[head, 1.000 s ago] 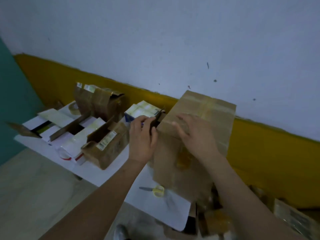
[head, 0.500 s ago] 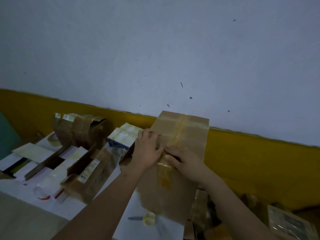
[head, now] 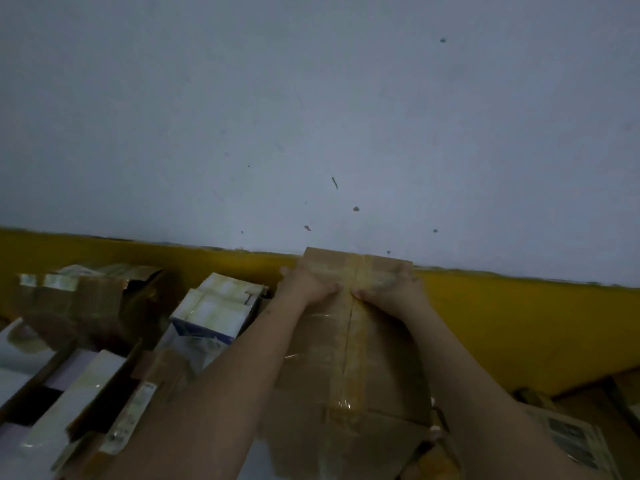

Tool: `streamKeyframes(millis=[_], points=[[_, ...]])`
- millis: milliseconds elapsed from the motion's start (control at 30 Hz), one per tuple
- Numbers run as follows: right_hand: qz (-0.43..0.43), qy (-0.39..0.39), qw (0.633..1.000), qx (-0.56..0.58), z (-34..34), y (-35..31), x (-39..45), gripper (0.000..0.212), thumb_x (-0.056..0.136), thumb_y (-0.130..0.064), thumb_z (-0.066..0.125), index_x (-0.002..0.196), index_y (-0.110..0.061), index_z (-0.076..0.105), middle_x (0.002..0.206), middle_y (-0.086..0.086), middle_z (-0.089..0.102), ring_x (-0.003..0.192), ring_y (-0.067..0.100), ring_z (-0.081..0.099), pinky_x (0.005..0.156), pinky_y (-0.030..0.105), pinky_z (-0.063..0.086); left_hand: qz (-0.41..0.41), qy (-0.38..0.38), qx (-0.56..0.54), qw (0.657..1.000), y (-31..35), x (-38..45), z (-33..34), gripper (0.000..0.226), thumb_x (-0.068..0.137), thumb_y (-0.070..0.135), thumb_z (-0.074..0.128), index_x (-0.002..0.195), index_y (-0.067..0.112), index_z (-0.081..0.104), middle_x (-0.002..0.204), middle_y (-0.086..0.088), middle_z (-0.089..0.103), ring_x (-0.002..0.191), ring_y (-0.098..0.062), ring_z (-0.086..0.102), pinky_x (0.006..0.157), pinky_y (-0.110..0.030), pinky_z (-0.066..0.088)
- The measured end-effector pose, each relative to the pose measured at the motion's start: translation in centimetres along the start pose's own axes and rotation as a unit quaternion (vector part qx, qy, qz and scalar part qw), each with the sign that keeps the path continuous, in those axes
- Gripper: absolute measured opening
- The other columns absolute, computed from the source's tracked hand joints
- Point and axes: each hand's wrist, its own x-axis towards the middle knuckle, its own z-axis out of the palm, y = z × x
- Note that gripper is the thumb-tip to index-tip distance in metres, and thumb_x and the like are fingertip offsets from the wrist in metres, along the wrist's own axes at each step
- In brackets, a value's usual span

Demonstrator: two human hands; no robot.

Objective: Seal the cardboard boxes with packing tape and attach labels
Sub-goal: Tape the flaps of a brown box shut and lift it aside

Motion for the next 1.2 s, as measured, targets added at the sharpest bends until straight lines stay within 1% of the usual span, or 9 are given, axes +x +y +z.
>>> streamKeyframes(millis=[100, 300, 433, 733, 800, 867, 1000, 1100, 1200], points=[[0.009, 0.017, 1.0, -0.017, 1.1, -0.3, -0.5, 0.143, 0.057, -0.076, 0.078, 0.157, -0.021, -0.008, 0.164, 0.009, 0.006, 0.146, 0.036, 0.026, 0.113, 0.048, 0.038, 0.026, -0.025, 0.016, 0.999, 0.1, 0.9, -0.7, 0.093, 0.09, 0.057, 0.064, 0.158, 0.014, 0.018, 0.164, -0.015, 0.016, 0.15, -0.037, 0.019, 0.122, -0.048, 0.021], [0.035, -0.001, 0.999, 0.03, -0.4, -0.2, 2.6, 0.132, 0.069, -0.076, 0.07, 0.157, -0.017, -0.009, 0.162, 0.016, 0.014, 0.14, 0.038, 0.036, 0.107, 0.046, 0.042, 0.013, -0.074, -0.082, 0.994, 0.2, 2.1, -2.0, 0.078, 0.091, 0.05, 0.068, 0.152, 0.013, 0.037, 0.16, -0.011, 0.032, 0.143, -0.033, 0.036, 0.113, -0.042, 0.035], [0.066, 0.003, 0.989, 0.133, -0.9, 0.5, 4.9, 0.12, 0.068, -0.074, 0.072, 0.155, -0.01, 0.02, 0.153, 0.014, 0.038, 0.131, 0.037, 0.047, 0.101, 0.046, 0.048, -0.016, -0.05, -0.141, 0.989, 0.7, 4.0, -1.1, 0.081, 0.087, 0.056, 0.07, 0.148, 0.01, 0.044, 0.154, -0.013, 0.042, 0.136, -0.034, 0.045, 0.109, -0.043, 0.043], [-0.006, -0.001, 0.993, 0.12, -0.1, 0.7, 5.7, 0.1, 0.074, -0.073, 0.068, 0.14, -0.005, 0.041, 0.123, 0.015, 0.061, 0.103, 0.03, 0.063, 0.072, 0.035, 0.05, -0.042, -0.036, -0.216, 0.975, -1.1, 4.0, -0.8, 0.089, 0.073, 0.06, 0.081, 0.141, 0.012, 0.05, 0.134, -0.009, 0.059, 0.112, -0.028, 0.062, 0.088, -0.037, 0.053], [-0.053, 0.022, 0.997, 0.043, 0.0, 1.0, 5.0, 0.103, 0.079, -0.074, 0.061, 0.15, -0.006, 0.029, 0.149, 0.018, 0.04, 0.125, 0.035, 0.052, 0.093, 0.041, 0.05, -0.037, -0.071, -0.216, 0.973, -2.5, 2.6, -1.2, 0.079, 0.078, 0.057, 0.078, 0.139, 0.014, 0.051, 0.126, -0.005, 0.062, 0.105, -0.022, 0.063, 0.085, -0.036, 0.054], [-0.14, 0.041, 0.985, -0.097, -0.2, 0.8, 3.7, 0.106, 0.084, -0.075, 0.052, 0.159, -0.016, 0.006, 0.166, 0.012, 0.0, 0.15, 0.038, 0.013, 0.119, 0.054, 0.023, -0.041, -0.12, -0.196, 0.972, -4.4, 0.9, -1.5, 0.081, 0.073, 0.06, 0.08, 0.138, 0.019, 0.053, 0.125, -0.001, 0.064, 0.107, -0.02, 0.063, 0.094, -0.04, 0.054], [-0.339, -0.09, 0.902, -0.251, 0.6, -1.6, -0.4, 0.104, 0.078, -0.078, 0.056, 0.158, -0.026, 0.013, 0.167, 0.005, -0.001, 0.152, 0.031, -0.003, 0.121, 0.057, 0.005, -0.06, -0.195, -0.13, 0.97, -7.8, -2.8, -2.8, 0.074, 0.076, 0.052, 0.081, 0.137, 0.032, 0.044, 0.122, 0.007, 0.058, 0.109, -0.017, 0.058, 0.089, -0.038, 0.052], [-0.392, -0.182, 0.856, -0.283, 2.2, -3.1, -2.8, 0.118, 0.072, -0.078, 0.064, 0.159, -0.027, 0.004, 0.166, 0.005, -0.008, 0.151, 0.033, -0.013, 0.121, 0.057, -0.001, -0.067, -0.26, -0.097, 0.959, -9.9, -5.3, -4.0, 0.089, 0.078, 0.041, 0.083, 0.149, 0.039, 0.029, 0.133, 0.005, 0.052, 0.123, -0.025, 0.055, 0.102, -0.047, 0.051], [-0.399, -0.2, 0.842, -0.302, 2.9, -4.2, -3.2, 0.12, 0.071, -0.078, 0.065, 0.159, -0.029, -0.001, 0.166, 0.006, -0.012, 0.151, 0.034, -0.016, 0.121, 0.058, -0.002, -0.079, -0.294, -0.121, 0.945, -11.5, -7.2, -3.9, 0.077, 0.084, 0.028, 0.079, 0.143, 0.043, 0.031, 0.129, 0.007, 0.053, 0.114, -0.02, 0.059, 0.089, -0.038, 0.059]])
